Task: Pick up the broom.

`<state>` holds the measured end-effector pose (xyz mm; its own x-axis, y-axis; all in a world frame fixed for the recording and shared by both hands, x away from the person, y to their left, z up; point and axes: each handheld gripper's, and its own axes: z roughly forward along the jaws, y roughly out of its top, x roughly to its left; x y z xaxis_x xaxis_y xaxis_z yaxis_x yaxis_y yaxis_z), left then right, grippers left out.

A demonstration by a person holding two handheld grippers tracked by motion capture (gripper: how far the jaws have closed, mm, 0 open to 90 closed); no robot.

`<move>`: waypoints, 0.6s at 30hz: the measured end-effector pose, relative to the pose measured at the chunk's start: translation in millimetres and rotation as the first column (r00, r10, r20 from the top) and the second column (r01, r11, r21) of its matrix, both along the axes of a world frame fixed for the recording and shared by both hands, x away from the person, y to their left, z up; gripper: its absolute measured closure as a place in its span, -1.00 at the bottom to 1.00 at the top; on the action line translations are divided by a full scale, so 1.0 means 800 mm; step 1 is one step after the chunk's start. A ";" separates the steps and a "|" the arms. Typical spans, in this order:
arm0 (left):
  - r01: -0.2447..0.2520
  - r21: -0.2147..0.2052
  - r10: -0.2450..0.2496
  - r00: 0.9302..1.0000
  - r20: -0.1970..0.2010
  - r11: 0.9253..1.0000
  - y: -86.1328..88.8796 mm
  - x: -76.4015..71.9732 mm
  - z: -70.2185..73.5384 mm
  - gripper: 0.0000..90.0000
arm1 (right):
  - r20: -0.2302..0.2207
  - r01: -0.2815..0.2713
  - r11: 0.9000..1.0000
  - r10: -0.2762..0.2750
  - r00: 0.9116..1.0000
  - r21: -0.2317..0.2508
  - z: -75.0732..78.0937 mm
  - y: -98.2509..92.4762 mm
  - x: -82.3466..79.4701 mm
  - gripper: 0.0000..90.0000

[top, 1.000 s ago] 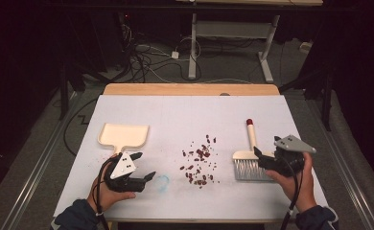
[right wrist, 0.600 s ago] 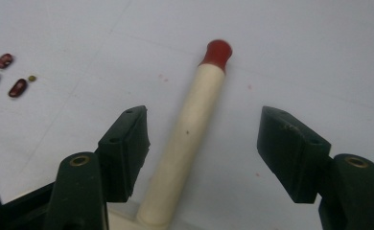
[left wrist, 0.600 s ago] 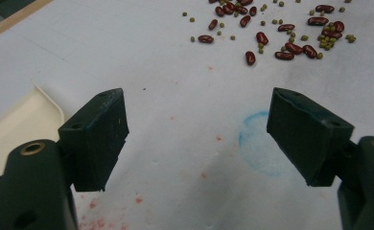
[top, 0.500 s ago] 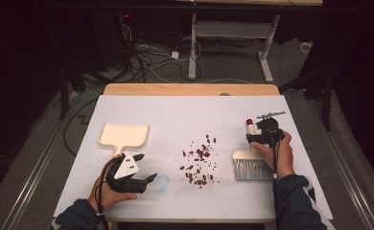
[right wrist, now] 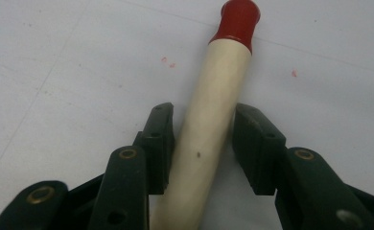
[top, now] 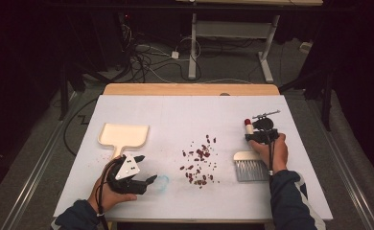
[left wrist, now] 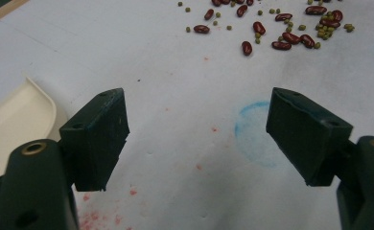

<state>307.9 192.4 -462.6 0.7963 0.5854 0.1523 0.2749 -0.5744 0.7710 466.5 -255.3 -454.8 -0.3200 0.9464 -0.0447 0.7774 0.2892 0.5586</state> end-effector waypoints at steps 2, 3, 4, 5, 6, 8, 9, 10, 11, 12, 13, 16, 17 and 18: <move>0.001 0.003 -0.001 1.000 0.003 1.000 -0.001 0.000 0.001 -0.51 | 0.016 -0.013 1.000 0.013 1.000 -0.005 -0.001 0.004 -0.003 0.55; 0.001 0.006 -0.001 1.000 0.004 1.000 -0.001 0.000 0.001 -0.51 | 0.030 -0.021 0.999 0.022 0.999 -0.027 -0.002 0.007 -0.004 0.55; 0.003 0.006 -0.003 1.000 0.007 1.000 -0.001 -0.001 0.002 -0.51 | 0.031 -0.017 0.999 0.018 0.999 -0.031 -0.002 0.008 -0.005 0.55; 0.006 0.007 -0.006 1.000 0.009 1.000 -0.001 -0.001 0.002 -0.51 | 0.035 -0.013 1.000 0.014 0.999 -0.025 -0.002 0.007 -0.005 0.55; 0.007 0.006 -0.007 1.000 0.012 1.000 -0.001 -0.002 0.002 -0.51 | 0.035 -0.013 1.000 0.014 0.999 -0.025 -0.002 0.007 -0.005 0.55; 0.010 0.008 -0.011 1.000 0.013 1.000 0.000 -0.004 0.003 -0.51 | 0.052 -0.016 1.000 0.016 0.999 -0.002 -0.002 0.005 -0.008 0.55; 0.010 0.008 -0.011 1.000 0.013 1.000 0.000 -0.004 0.003 -0.52 | 0.052 -0.016 1.000 0.016 0.999 -0.002 -0.002 0.005 -0.008 0.55; 0.010 0.006 -0.010 1.000 0.015 1.000 0.000 -0.004 0.003 -0.51 | 0.075 -0.018 1.000 0.018 0.997 0.010 0.004 0.003 -0.013 0.55; 0.009 0.001 -0.009 1.000 0.017 1.000 0.001 -0.005 0.004 -0.51 | 0.097 -0.020 1.000 0.018 0.995 0.019 0.009 0.001 -0.017 0.55; 0.009 -0.001 -0.008 1.000 0.019 1.000 0.002 -0.005 0.004 -0.51 | 0.119 -0.024 0.999 0.019 0.993 0.035 0.015 -0.001 -0.021 0.55; -0.002 -0.007 0.003 1.000 0.020 1.000 0.003 -0.006 0.005 -0.50 | 0.147 -0.028 0.998 0.021 0.989 0.050 0.020 -0.004 -0.025 0.55; -0.015 -0.015 0.015 1.000 0.020 1.000 0.007 -0.006 0.007 -0.49 | 0.212 -0.049 0.994 0.026 0.977 0.103 0.033 -0.017 -0.038 0.55; -0.019 -0.018 0.019 1.000 0.020 1.000 0.008 -0.007 0.007 -0.49 | 0.234 -0.053 0.991 0.023 0.972 0.123 0.037 -0.023 -0.042 0.56; -0.024 -0.022 0.024 1.000 0.019 0.999 0.009 -0.007 0.008 -0.49 | 0.255 -0.054 0.989 0.017 0.967 0.141 0.040 -0.028 -0.047 0.56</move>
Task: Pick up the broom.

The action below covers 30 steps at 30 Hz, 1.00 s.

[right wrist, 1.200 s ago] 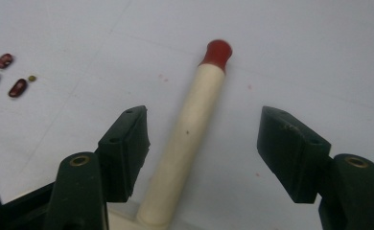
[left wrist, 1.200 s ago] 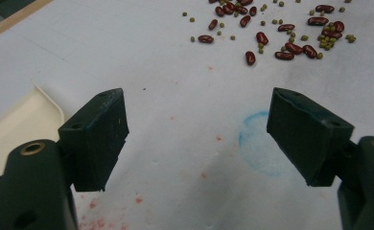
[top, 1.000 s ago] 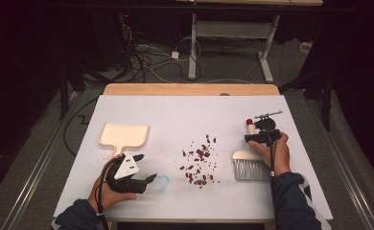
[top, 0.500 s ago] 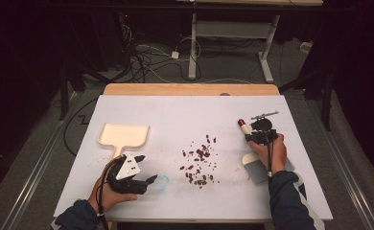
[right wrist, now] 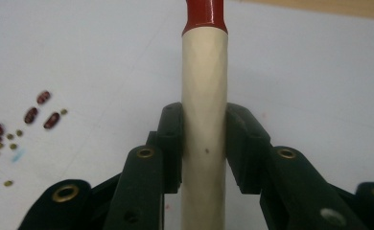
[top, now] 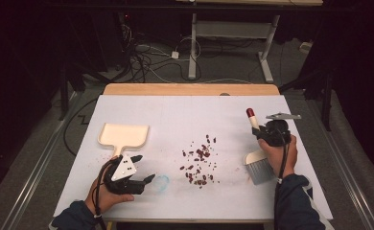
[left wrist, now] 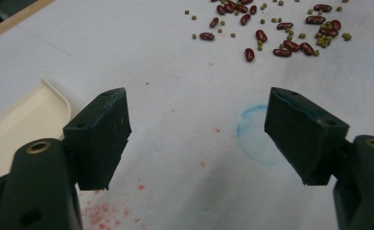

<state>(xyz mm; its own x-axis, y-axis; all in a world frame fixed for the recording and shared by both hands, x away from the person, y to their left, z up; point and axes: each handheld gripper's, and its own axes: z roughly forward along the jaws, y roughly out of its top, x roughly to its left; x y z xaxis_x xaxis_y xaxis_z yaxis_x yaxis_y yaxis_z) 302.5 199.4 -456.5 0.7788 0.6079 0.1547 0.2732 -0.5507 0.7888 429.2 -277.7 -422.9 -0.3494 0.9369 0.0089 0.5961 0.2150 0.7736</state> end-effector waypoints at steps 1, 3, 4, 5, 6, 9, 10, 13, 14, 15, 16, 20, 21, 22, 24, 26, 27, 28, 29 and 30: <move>0.000 0.000 0.000 1.000 0.000 1.000 0.000 0.000 0.000 -0.49 | 0.021 0.005 1.000 -0.005 1.000 0.013 0.003 -0.004 -0.005 0.56; -0.012 -0.005 0.012 1.000 -0.004 1.000 0.001 0.001 0.001 -0.49 | 0.065 0.001 1.000 -0.003 0.998 0.023 0.012 -0.009 -0.015 0.56; -0.034 0.002 0.034 0.999 -0.018 0.999 0.000 0.003 0.002 -0.49 | 0.084 -0.001 1.000 -0.002 0.996 0.030 0.017 -0.011 -0.021 0.56; -0.034 0.002 0.034 0.999 -0.018 0.999 0.000 0.003 0.002 -0.49 | 0.084 -0.001 1.000 -0.002 0.996 0.030 0.017 -0.011 -0.021 0.56; -0.042 0.007 0.042 0.999 -0.026 0.999 -0.002 0.004 0.002 -0.51 | 0.129 -0.005 0.999 0.001 0.992 0.034 0.027 -0.014 -0.032 0.56; -0.036 -0.006 0.036 0.999 -0.032 0.999 -0.008 0.005 0.005 -0.51 | 0.179 -0.008 0.999 0.001 0.984 0.040 0.039 -0.014 -0.047 0.56; -0.036 -0.006 0.036 0.999 -0.032 0.999 -0.008 0.005 0.005 -0.51 | 0.179 -0.008 0.999 0.001 0.984 0.040 0.039 -0.014 -0.047 0.56; -0.019 -0.039 0.017 0.999 -0.036 0.999 -0.014 0.007 0.010 -0.51 | 0.243 -0.009 0.998 -0.006 0.970 0.060 0.052 -0.014 -0.062 0.56; 0.000 -0.058 -0.002 0.999 -0.037 0.998 -0.021 0.009 0.014 -0.51 | 0.250 -0.012 0.998 -0.004 0.968 0.064 0.056 -0.013 -0.066 0.56; 0.000 -0.058 -0.002 0.999 -0.037 0.998 -0.021 0.009 0.014 -0.51 | 0.265 -0.016 0.998 -0.001 0.964 0.059 0.059 -0.013 -0.069 0.56; 0.016 -0.069 -0.018 0.999 -0.038 0.997 -0.026 0.011 0.016 -0.51 | 0.279 -0.012 0.998 -0.005 0.960 0.059 0.061 -0.012 -0.071 0.56; 0.076 -0.093 -0.080 0.996 -0.039 0.993 -0.053 0.016 0.025 -0.51 | 0.296 -0.020 0.998 0.000 0.955 0.066 0.067 -0.010 -0.076 0.56; 0.092 -0.089 -0.095 0.995 -0.034 0.992 -0.061 0.018 0.028 -0.51 | 0.301 -0.022 0.998 0.002 0.954 0.063 0.068 -0.008 -0.077 0.56; 0.115 -0.092 -0.118 0.993 -0.024 0.989 -0.078 0.020 0.033 -0.51 | 0.309 -0.021 0.998 0.002 0.951 0.059 0.068 -0.007 -0.078 0.56; 0.131 -0.099 -0.134 0.991 -0.024 0.986 -0.086 0.022 0.036 -0.51 | 0.316 -0.025 0.998 0.005 0.949 0.060 0.069 -0.005 -0.080 0.56; 0.153 -0.117 -0.156 0.988 -0.020 0.981 -0.104 0.025 0.042 -0.51 | 0.335 -0.039 0.997 0.015 0.942 0.065 0.074 -0.001 -0.085 0.56; 0.164 -0.126 -0.169 0.985 -0.027 0.978 -0.114 0.027 0.046 -0.51 | 0.341 -0.047 0.997 0.024 0.940 0.060 0.078 0.002 -0.088 0.56; 0.173 -0.131 -0.179 0.983 -0.033 0.976 -0.124 0.029 0.049 -0.51 | 0.353 -0.050 0.997 0.026 0.935 0.060 0.081 0.006 -0.093 0.56; 0.181 -0.143 -0.188 0.981 -0.040 0.973 -0.136 0.030 0.053 -0.52 | 0.364 -0.059 0.997 0.034 0.931 0.057 0.085 0.012 -0.097 0.56; 0.189 -0.153 -0.198 0.979 -0.046 0.970 -0.148 0.032 0.056 -0.52 | 0.367 -0.073 0.996 0.049 0.929 0.051 0.089 0.018 -0.102 0.56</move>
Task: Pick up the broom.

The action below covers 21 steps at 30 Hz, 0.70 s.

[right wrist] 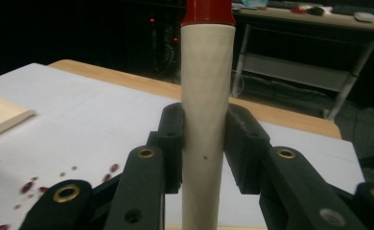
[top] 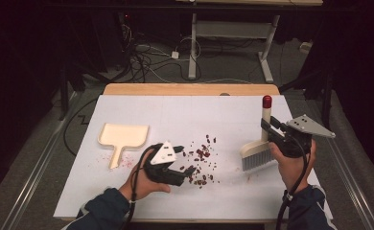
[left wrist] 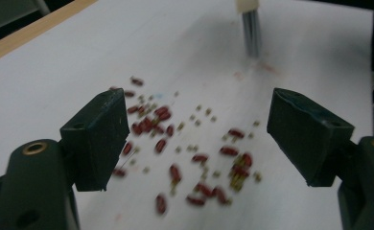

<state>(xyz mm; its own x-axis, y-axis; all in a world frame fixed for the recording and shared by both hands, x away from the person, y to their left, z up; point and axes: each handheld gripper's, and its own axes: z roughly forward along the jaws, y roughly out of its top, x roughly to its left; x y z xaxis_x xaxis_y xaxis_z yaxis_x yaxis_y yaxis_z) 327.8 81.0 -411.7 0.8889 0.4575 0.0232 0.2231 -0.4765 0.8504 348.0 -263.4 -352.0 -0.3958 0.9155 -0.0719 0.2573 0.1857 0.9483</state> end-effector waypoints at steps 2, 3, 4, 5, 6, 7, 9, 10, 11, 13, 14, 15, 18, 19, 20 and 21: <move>0.023 -0.023 -0.023 1.000 -0.012 0.999 -0.023 0.001 0.006 -0.52 | 0.025 -0.022 1.000 0.021 0.999 0.011 0.005 0.014 -0.010 0.56; 0.032 -0.036 -0.033 0.999 -0.013 0.999 -0.034 0.001 0.008 -0.50 | 0.043 -0.051 0.999 0.051 0.998 0.009 0.010 0.029 -0.019 0.56; 0.043 -0.041 -0.044 0.999 -0.010 0.998 -0.044 0.000 0.009 -0.49 | 0.055 -0.060 0.998 0.059 0.997 0.012 0.011 0.036 -0.024 0.56; 0.048 -0.053 -0.048 0.999 -0.012 0.997 -0.053 0.000 0.010 -0.49 | 0.055 -0.060 0.998 0.059 0.997 0.012 0.011 0.036 -0.024 0.56; 0.051 -0.069 -0.052 0.999 -0.015 0.996 -0.061 -0.001 0.010 -0.44 | 0.065 -0.088 0.996 0.087 0.994 0.012 0.014 0.050 -0.031 0.56; 0.059 -0.078 -0.061 0.998 -0.016 0.995 -0.067 -0.001 0.009 -0.44 | 0.073 -0.098 0.995 0.097 0.993 0.015 0.015 0.056 -0.035 0.56; 0.063 -0.080 -0.064 0.998 -0.002 0.995 -0.077 -0.001 0.006 -0.38 | 0.079 -0.116 0.993 0.114 0.990 0.022 0.015 0.068 -0.041 0.56; 0.064 -0.081 -0.064 0.998 0.000 0.995 -0.080 0.000 0.005 -0.34 | 0.085 -0.121 0.992 0.118 0.989 0.024 0.014 0.074 -0.044 0.56; 0.059 -0.090 -0.059 0.998 0.001 0.994 -0.082 0.001 0.003 -0.26 | 0.090 -0.129 0.991 0.125 0.988 0.032 0.014 0.079 -0.047 0.56; 0.050 -0.102 -0.051 0.999 -0.008 0.994 -0.084 0.003 0.000 -0.20 | 0.095 -0.144 0.989 0.141 0.986 0.030 0.014 0.084 -0.049 0.56; 0.048 -0.106 -0.049 0.999 -0.009 0.993 -0.083 0.004 -0.002 -0.09 | 0.095 -0.168 0.985 0.164 0.982 0.030 0.013 0.094 -0.055 0.56; 0.049 -0.125 -0.050 0.999 -0.009 0.991 -0.078 0.006 -0.003 0.00 | 0.100 -0.178 0.984 0.174 0.980 0.027 0.012 0.097 -0.056 0.56; 0.071 -0.125 -0.072 0.997 -0.007 0.990 -0.073 0.007 -0.003 0.24 | 0.095 -0.192 0.981 0.189 0.977 0.024 0.010 0.106 -0.061 0.56; 0.073 -0.120 -0.073 0.997 0.000 0.990 -0.071 0.007 -0.003 0.24 | 0.095 -0.192 0.981 0.189 0.977 0.024 0.010 0.106 -0.061 0.56; 0.070 -0.123 -0.070 0.998 0.002 0.990 -0.070 0.007 -0.003 0.37 | 0.099 -0.196 0.980 0.194 0.976 0.014 0.010 0.107 -0.061 0.56; 0.068 -0.121 -0.068 0.998 0.003 0.990 -0.069 0.007 -0.003 0.38 | 0.097 -0.200 0.980 0.197 0.976 0.018 0.010 0.108 -0.062 0.56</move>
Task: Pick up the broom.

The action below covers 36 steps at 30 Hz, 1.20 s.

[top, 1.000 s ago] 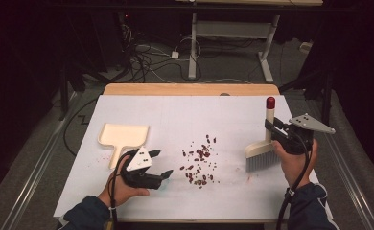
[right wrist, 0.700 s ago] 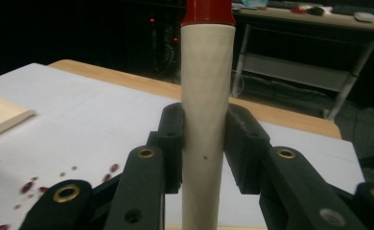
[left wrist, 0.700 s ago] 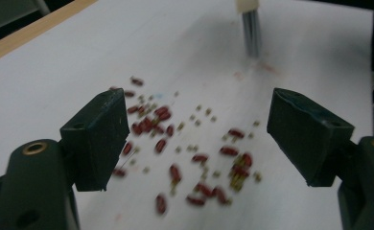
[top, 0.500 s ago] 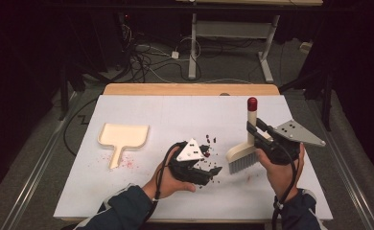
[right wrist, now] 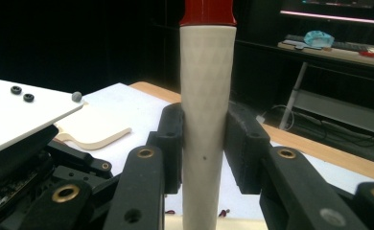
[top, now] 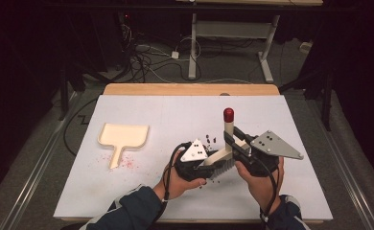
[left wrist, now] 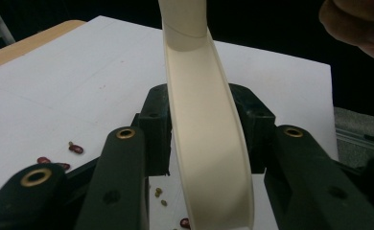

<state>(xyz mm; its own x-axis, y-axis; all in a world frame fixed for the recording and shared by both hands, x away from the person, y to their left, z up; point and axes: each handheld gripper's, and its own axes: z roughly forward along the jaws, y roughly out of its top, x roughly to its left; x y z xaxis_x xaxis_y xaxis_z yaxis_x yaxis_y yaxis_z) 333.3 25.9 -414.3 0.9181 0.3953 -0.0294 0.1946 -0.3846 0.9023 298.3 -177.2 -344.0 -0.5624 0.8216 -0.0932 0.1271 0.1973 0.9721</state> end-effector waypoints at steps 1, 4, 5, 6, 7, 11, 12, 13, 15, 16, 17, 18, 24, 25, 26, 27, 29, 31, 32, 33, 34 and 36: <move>-0.001 0.000 0.001 1.000 0.001 1.000 0.001 0.000 0.000 0.41 | -0.001 0.000 1.000 0.000 1.000 0.004 0.000 0.000 0.000 0.55; -0.008 0.016 0.008 1.000 0.009 1.000 0.007 0.004 0.001 0.45 | -0.008 -0.026 1.000 0.026 1.000 0.008 0.000 -0.002 0.000 0.54; -0.004 0.023 0.003 1.000 0.008 1.000 0.011 0.006 0.002 0.45 | -0.008 -0.026 1.000 0.026 1.000 0.008 0.000 -0.002 0.000 0.54; 0.010 0.028 -0.010 1.000 0.007 1.000 0.015 0.007 0.003 0.46 | -0.006 -0.045 0.999 0.045 0.999 0.006 0.001 -0.003 0.001 0.53; 0.021 0.038 -0.022 1.000 0.008 0.999 0.018 0.009 0.003 0.46 | -0.014 -0.097 0.995 0.096 0.995 -0.022 0.002 -0.006 0.003 0.40; 0.043 0.067 -0.044 0.999 0.015 0.997 0.034 0.012 0.007 0.47 | -0.018 -0.210 0.973 0.209 0.978 -0.094 0.008 -0.011 0.004 0.13; 0.053 0.076 -0.054 0.998 0.015 0.996 0.038 0.013 0.009 0.46 | -0.028 -0.248 0.962 0.246 0.969 -0.118 0.009 -0.013 0.005 0.08; 0.081 0.091 -0.083 0.996 0.019 0.993 0.046 0.013 0.011 0.47 | -0.040 -0.287 0.947 0.284 0.958 -0.144 0.009 -0.015 0.005 0.02; 0.106 0.101 -0.108 0.994 0.016 0.989 0.050 0.012 0.011 0.46 | -0.100 -0.383 0.899 0.370 0.924 -0.213 0.006 -0.020 0.009 -0.03; 0.119 0.121 -0.123 0.992 0.025 0.985 0.054 0.010 0.011 0.46 | -0.100 -0.383 0.899 0.370 0.924 -0.213 0.006 -0.020 0.009 -0.03; 0.131 0.143 -0.137 0.990 0.030 0.981 0.057 0.008 0.011 0.46 | -0.148 -0.407 0.868 0.380 0.913 -0.283 -0.003 -0.023 0.012 -0.06; 0.149 0.160 -0.155 0.988 0.027 0.976 0.060 0.006 0.009 0.46 | -0.177 -0.425 0.854 0.388 0.905 -0.300 -0.009 -0.024 0.014 -0.10; 0.243 0.198 -0.250 0.968 0.014 0.950 0.070 -0.003 0.008 0.46 | -0.312 -0.528 0.772 0.434 0.845 -0.355 -0.044 -0.009 0.027 -0.27; 0.259 0.200 -0.268 0.963 0.015 0.945 0.071 -0.005 0.008 0.46 | -0.323 -0.549 0.760 0.452 0.831 -0.347 -0.049 -0.006 0.028 -0.26; 0.278 0.201 -0.287 0.958 0.013 0.939 0.070 -0.006 0.009 0.46 | -0.336 -0.558 0.756 0.456 0.824 -0.342 -0.053 -0.003 0.030 -0.26; 0.299 0.208 -0.308 0.951 0.013 0.931 0.069 -0.009 0.009 0.46 | -0.351 -0.573 0.746 0.464 0.813 -0.339 -0.057 0.001 0.031 -0.28; 0.306 0.211 -0.315 0.949 0.011 0.928 0.068 -0.009 0.009 0.46 | -0.365 -0.591 0.733 0.478 0.799 -0.336 -0.060 0.004 0.031 -0.20; 0.321 0.209 -0.329 0.944 0.002 0.923 0.068 -0.010 0.008 0.46 | -0.404 -0.650 0.683 0.520 0.753 -0.333 -0.071 0.012 0.032 0.10; 0.324 0.206 -0.331 0.944 -0.002 0.923 0.068 -0.009 0.007 0.46 | -0.404 -0.650 0.683 0.520 0.753 -0.333 -0.071 0.012 0.032 0.10; 0.328 0.208 -0.334 0.943 -0.008 0.921 0.069 -0.008 0.007 0.46 | -0.409 -0.674 0.663 0.544 0.733 -0.325 -0.073 0.014 0.032 0.21; 0.333 0.207 -0.337 0.941 -0.014 0.920 0.069 -0.008 0.007 0.45 | -0.422 -0.684 0.662 0.549 0.721 -0.307 -0.076 0.015 0.031 0.26; 0.334 0.201 -0.337 0.941 -0.019 0.921 0.070 -0.006 0.007 0.43 | -0.420 -0.700 0.646 0.569 0.707 -0.304 -0.076 0.015 0.034 0.33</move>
